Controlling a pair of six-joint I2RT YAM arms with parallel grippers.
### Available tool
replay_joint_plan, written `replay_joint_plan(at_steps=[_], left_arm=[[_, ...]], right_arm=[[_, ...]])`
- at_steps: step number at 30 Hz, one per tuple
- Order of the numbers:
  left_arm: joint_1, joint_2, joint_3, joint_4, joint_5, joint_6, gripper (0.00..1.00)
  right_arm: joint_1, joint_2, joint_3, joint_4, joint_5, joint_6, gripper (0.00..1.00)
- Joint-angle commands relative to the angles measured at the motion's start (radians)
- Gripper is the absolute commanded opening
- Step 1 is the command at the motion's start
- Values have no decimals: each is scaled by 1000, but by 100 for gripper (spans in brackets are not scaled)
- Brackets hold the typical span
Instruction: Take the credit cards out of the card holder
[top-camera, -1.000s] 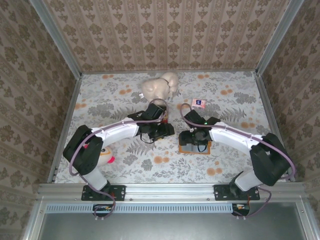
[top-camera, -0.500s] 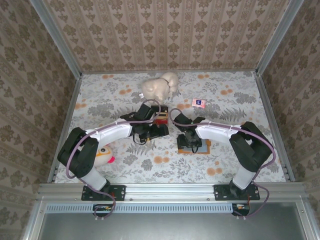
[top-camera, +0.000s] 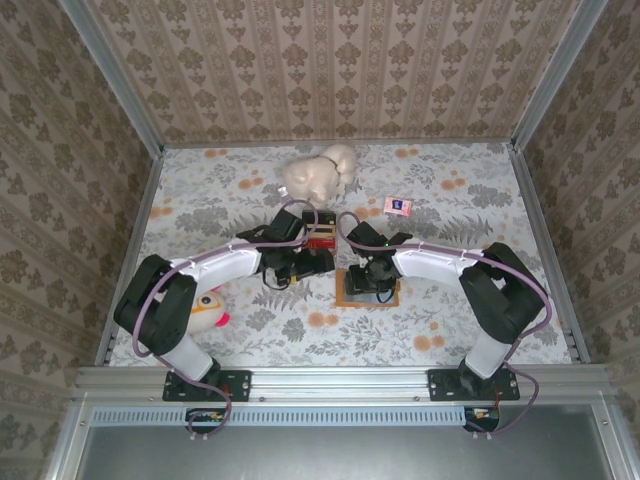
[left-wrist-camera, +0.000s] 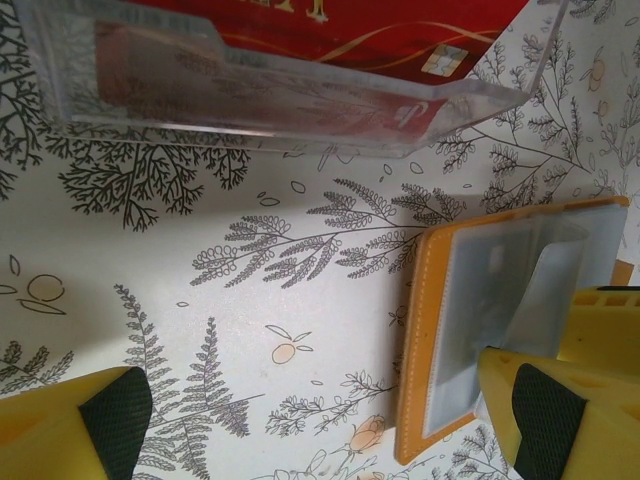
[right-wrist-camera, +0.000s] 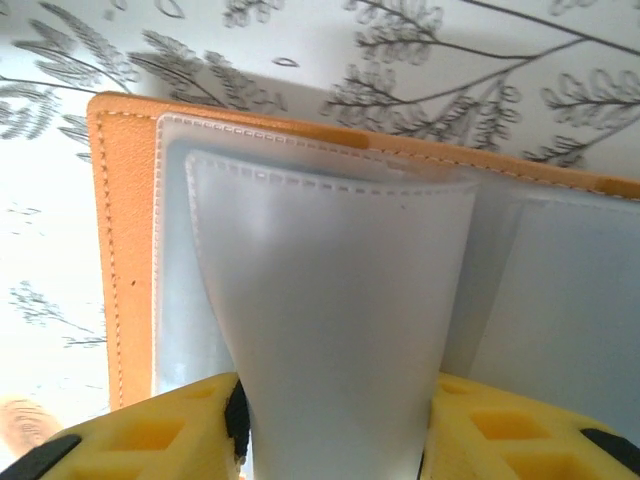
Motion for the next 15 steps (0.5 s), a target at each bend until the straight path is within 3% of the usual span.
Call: replay_joint_plan(at_steps=[1, 7, 15], left_arm=[[9, -46, -15, 14, 21, 4, 97], [9, -79, -50, 59, 50, -16, 93], [-13, -57, -53, 159, 132, -53, 59]], right_arm=[[7, 13, 0, 34, -29, 57, 46], [6, 5, -22, 45, 10, 81, 42], [3, -34, -52, 81, 12, 92, 37]])
